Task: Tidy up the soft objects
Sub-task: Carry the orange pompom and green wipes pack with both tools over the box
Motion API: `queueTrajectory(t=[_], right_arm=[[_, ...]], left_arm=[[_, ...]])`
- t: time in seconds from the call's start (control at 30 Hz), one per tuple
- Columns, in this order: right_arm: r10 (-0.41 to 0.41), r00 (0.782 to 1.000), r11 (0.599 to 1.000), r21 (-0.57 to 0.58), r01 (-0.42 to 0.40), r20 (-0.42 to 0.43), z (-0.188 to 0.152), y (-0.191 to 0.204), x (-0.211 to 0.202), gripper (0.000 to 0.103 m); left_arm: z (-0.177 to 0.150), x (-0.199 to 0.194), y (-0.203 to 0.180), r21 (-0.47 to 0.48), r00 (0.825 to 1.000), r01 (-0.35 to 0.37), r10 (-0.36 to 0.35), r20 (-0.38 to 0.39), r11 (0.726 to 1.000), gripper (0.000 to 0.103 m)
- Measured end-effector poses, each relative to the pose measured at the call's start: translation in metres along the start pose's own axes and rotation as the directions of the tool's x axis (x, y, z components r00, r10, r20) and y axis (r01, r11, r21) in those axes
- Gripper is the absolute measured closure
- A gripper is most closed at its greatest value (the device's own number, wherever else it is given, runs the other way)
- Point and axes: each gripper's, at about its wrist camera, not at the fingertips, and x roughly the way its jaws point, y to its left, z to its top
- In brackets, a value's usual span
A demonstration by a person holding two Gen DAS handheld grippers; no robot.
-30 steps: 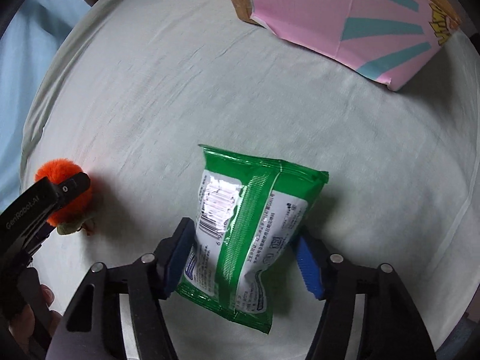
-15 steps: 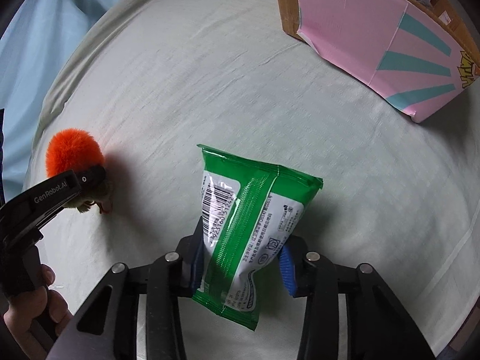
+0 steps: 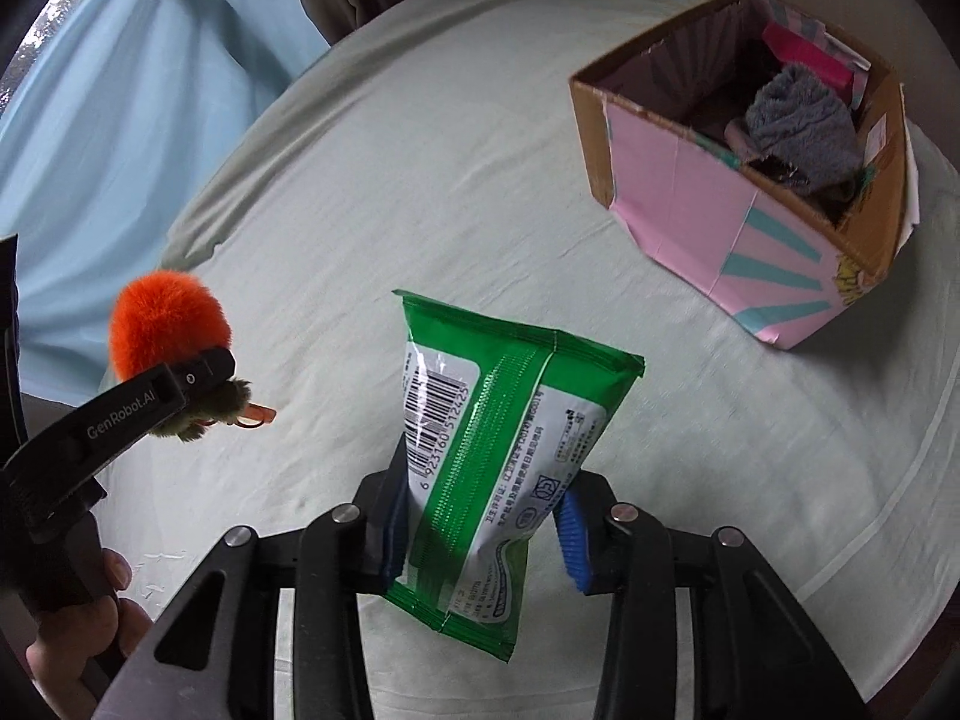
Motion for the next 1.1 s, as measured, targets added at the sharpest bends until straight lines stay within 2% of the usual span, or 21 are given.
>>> queueTrajectory(t=[0.33, 0.6, 0.87, 1.1], right_arm=[[0.086, 0.990, 0.992, -0.104, -0.074, 0.114, 0.045, 0.009, -0.104, 0.066], [0.146, 0.974, 0.971, -0.216, -0.107, 0.174, 0.092, -0.008, -0.186, 0.066], [0.196, 0.966, 0.941, -0.311, -0.138, 0.167, 0.151, -0.047, -0.218, 0.066], [0.202, 0.974, 0.904, -0.403, -0.143, 0.106, 0.216, -0.098, -0.210, 0.066]], left_arm=[[0.009, -0.113, -0.047, -0.013, 0.993, 0.021, -0.019, 0.115, 1.000, 0.081], [0.022, -0.173, -0.105, 0.006, 0.982, 0.032, -0.033, 0.184, 0.999, 0.081], [0.043, -0.190, -0.174, -0.043, 0.976, 0.016, -0.007, 0.215, 0.999, 0.081], [0.070, -0.163, -0.243, -0.107, 0.982, 0.000, 0.020, 0.190, 0.994, 0.081]])
